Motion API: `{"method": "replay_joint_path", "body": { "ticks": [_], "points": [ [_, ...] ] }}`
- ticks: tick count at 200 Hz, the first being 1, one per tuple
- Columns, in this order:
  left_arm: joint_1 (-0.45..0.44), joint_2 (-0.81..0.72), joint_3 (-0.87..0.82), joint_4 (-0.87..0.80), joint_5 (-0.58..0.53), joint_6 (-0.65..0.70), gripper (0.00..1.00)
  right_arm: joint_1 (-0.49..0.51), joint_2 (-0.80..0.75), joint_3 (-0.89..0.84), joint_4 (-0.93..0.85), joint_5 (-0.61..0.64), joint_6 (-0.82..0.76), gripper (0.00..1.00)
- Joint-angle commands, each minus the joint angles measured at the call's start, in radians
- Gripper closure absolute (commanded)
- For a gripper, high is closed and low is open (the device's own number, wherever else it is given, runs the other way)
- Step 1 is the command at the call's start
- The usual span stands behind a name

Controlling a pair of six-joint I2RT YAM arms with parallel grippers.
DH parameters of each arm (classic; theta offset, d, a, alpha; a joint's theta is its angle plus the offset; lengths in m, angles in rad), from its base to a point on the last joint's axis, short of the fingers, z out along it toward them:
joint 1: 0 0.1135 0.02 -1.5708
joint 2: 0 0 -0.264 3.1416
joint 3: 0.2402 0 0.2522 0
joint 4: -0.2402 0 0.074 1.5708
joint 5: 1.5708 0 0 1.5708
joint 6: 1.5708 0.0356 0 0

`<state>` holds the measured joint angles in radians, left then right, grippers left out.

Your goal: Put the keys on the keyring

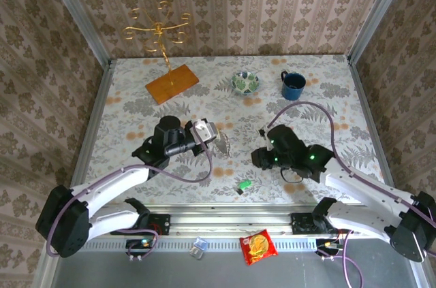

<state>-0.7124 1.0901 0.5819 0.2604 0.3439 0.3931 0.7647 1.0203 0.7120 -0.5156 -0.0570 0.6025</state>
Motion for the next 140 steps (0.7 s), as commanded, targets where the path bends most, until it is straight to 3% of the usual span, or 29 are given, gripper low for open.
{"method": "replay_joint_path", "body": {
  "ticks": [1, 57, 102, 140],
  "points": [
    [-0.004, -0.044, -0.015, -0.014, -0.095, -0.121, 1.0, 0.071, 0.045, -0.036, -0.115, -0.011, 0.235, 0.7],
    [-0.004, -0.168, -0.068, -0.06, -0.247, -0.216, 1.0, 0.243, 0.25, 0.032, -0.052, 0.055, 0.362, 0.66],
    [-0.001, -0.259, -0.096, -0.13, -0.368, -0.242, 1.0, 0.294, 0.431, 0.15, -0.089, 0.072, 0.426, 0.63],
    [0.001, -0.314, -0.118, -0.159, -0.398, -0.253, 1.0, 0.329, 0.551, 0.264, -0.195, 0.108, 0.435, 0.62]
  ]
}}
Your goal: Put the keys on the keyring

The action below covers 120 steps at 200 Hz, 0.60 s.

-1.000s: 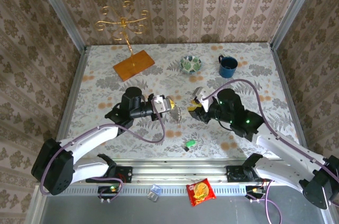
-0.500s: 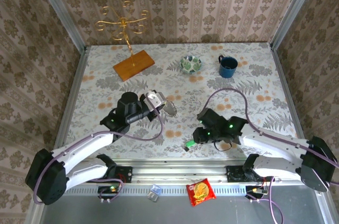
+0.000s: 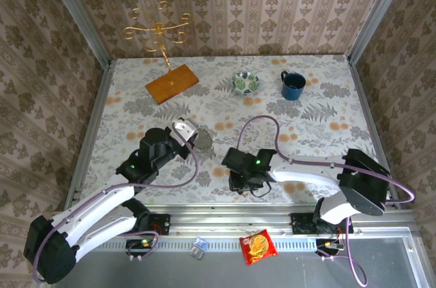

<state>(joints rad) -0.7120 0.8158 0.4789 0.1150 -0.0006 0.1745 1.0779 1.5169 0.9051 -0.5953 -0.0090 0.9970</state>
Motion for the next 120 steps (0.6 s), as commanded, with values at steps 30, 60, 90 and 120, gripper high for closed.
{"method": "replay_joint_path", "body": {
  "ticks": [30, 60, 90, 120],
  "points": [
    [0.002, -0.065, -0.031, -0.015, -0.088, -0.043, 1.0, 0.019, 0.152, 0.153, -0.219, 0.072, 0.044, 0.65],
    [0.005, -0.087, -0.036, -0.025, -0.104, -0.04, 1.0, 0.027, 0.232, 0.217, -0.263, 0.047, 0.02, 0.67],
    [0.011, -0.102, -0.037, -0.038, -0.105, -0.032, 1.0, 0.027, 0.28, 0.25, -0.291, 0.039, 0.005, 0.73],
    [0.014, -0.107, -0.04, -0.037, -0.102, -0.029, 1.0, 0.026, 0.312, 0.274, -0.319, 0.056, -0.007, 0.75]
  ]
}}
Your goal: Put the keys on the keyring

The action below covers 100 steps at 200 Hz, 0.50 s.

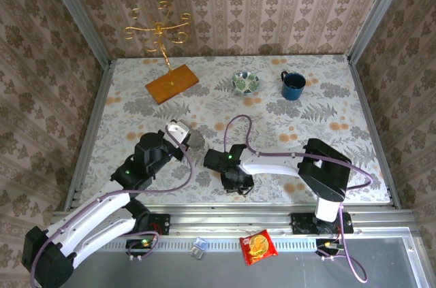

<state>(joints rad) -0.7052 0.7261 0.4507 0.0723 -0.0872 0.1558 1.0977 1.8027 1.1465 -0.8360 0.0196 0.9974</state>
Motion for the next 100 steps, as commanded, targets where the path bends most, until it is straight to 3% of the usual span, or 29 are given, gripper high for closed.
{"method": "replay_joint_path", "body": {
  "ticks": [1, 56, 85, 100],
  "points": [
    [0.007, -0.016, -0.012, 0.004, -0.016, -0.011, 1.0, 0.007, 0.027, 0.033, -0.079, 0.028, -0.008, 0.75],
    [0.011, -0.02, -0.008, 0.0, -0.011, -0.005, 1.0, 0.005, 0.02, 0.037, -0.09, 0.066, -0.013, 0.84],
    [0.012, -0.019, -0.002, -0.007, 0.003, 0.0, 1.0, 0.004, -0.049, 0.01, -0.071, 0.084, -0.022, 1.0],
    [0.013, -0.015, 0.002, -0.01, 0.02, 0.009, 1.0, -0.005, -0.097, -0.012, -0.062, 0.097, -0.05, 1.0]
  ]
}}
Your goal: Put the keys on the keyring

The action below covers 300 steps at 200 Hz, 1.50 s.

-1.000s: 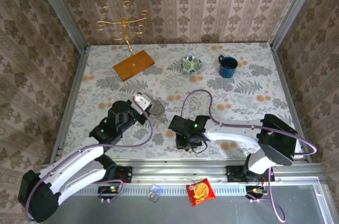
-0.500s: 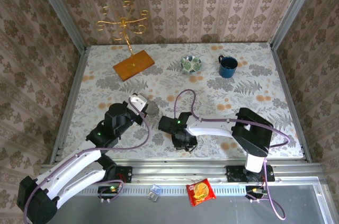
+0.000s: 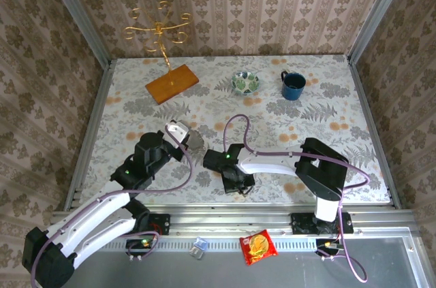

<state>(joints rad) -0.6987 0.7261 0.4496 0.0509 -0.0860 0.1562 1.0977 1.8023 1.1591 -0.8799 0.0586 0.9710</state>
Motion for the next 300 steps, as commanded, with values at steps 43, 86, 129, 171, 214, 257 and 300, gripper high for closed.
{"method": "replay_joint_path", "body": {
  "ticks": [43, 86, 129, 171, 214, 257, 300],
  "points": [
    [0.004, 0.014, 0.028, 0.009, 0.108, 0.035, 1.0, -0.057, -0.272, -0.148, 0.065, 0.013, -0.245, 1.0],
    [0.001, 0.064, 0.06, 0.003, 0.259, 0.07, 1.0, -0.146, -0.479, -0.213, 0.139, -0.075, -0.478, 1.0],
    [-0.024, 0.119, 0.084, 0.022, 0.465, 0.112, 1.0, -0.176, -0.661, -0.256, 0.23, -0.118, -0.758, 1.0],
    [-0.057, 0.178, 0.137, -0.044, 0.574, 0.2, 1.0, -0.194, -0.787, -0.3, 0.327, -0.136, -0.989, 1.0],
    [-0.081, 0.26, 0.193, -0.089, 0.62, 0.229, 1.0, -0.215, -0.779, -0.288, 0.369, -0.162, -1.098, 1.0],
    [-0.101, 0.316, 0.224, -0.107, 0.652, 0.237, 1.0, -0.22, -0.706, -0.241, 0.384, -0.191, -1.15, 1.0],
    [-0.116, 0.35, 0.248, -0.126, 0.649, 0.236, 1.0, -0.22, -0.638, -0.174, 0.384, -0.182, -1.204, 1.0]
  ]
}}
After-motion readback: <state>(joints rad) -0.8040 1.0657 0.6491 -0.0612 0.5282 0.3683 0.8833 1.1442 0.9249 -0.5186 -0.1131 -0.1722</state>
